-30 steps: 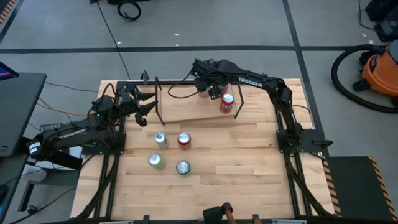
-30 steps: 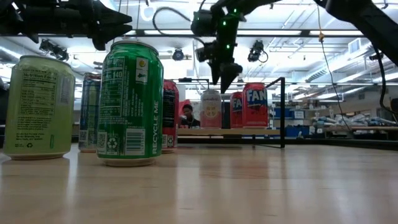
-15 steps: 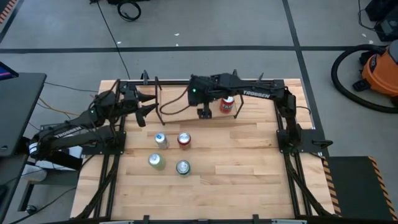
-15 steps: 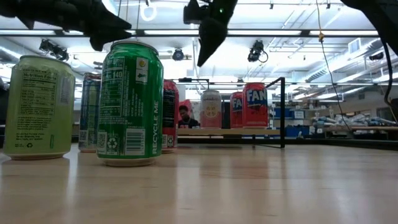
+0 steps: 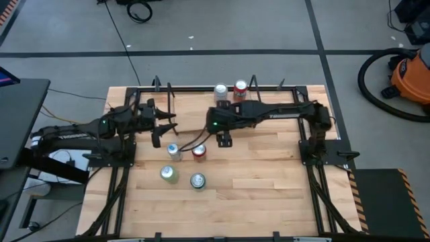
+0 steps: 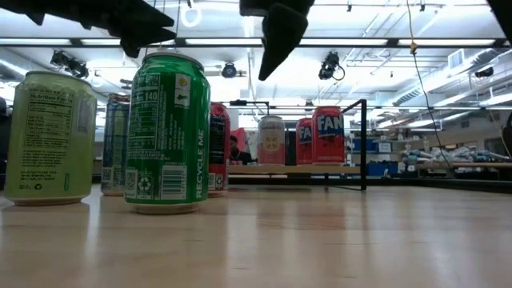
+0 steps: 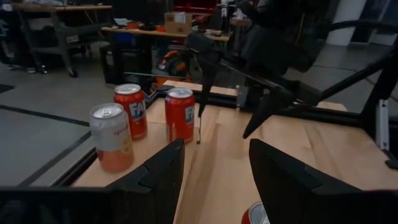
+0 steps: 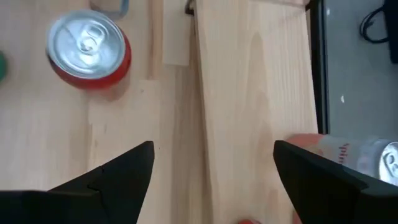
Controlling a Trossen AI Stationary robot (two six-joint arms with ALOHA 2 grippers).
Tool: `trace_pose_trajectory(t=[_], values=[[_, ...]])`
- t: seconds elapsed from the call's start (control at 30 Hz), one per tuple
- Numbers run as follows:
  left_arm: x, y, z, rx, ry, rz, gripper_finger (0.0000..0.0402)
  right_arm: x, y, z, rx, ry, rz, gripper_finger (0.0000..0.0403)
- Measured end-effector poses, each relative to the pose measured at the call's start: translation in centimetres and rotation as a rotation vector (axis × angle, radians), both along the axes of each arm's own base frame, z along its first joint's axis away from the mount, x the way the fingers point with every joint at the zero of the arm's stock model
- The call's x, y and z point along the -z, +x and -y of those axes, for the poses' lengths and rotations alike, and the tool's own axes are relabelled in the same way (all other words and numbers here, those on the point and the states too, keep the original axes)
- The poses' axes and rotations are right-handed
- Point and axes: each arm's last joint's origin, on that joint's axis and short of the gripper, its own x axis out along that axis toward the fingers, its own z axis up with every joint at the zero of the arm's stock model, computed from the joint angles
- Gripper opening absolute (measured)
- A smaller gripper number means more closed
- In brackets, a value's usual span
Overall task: Place canned beverage on shelf
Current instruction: Put the blue soda can on the shelf aligned with the orange-white soda can
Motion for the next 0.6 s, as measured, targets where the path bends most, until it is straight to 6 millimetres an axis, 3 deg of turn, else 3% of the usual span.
trace_pose_trajectory(t=[0.3, 0.6], values=[[0.4, 2.8, 1.5, 0.048, 0.020, -0.122, 0.0192, 1.7, -5.2, -0.8, 0.011, 0.024, 0.283, 0.0336], [0.7, 7.4, 2.1, 0.080, -0.022, -0.370, 0.0192, 5.4, -9.4, -2.3, -0.003, 0.123, 0.472, 0.0336]])
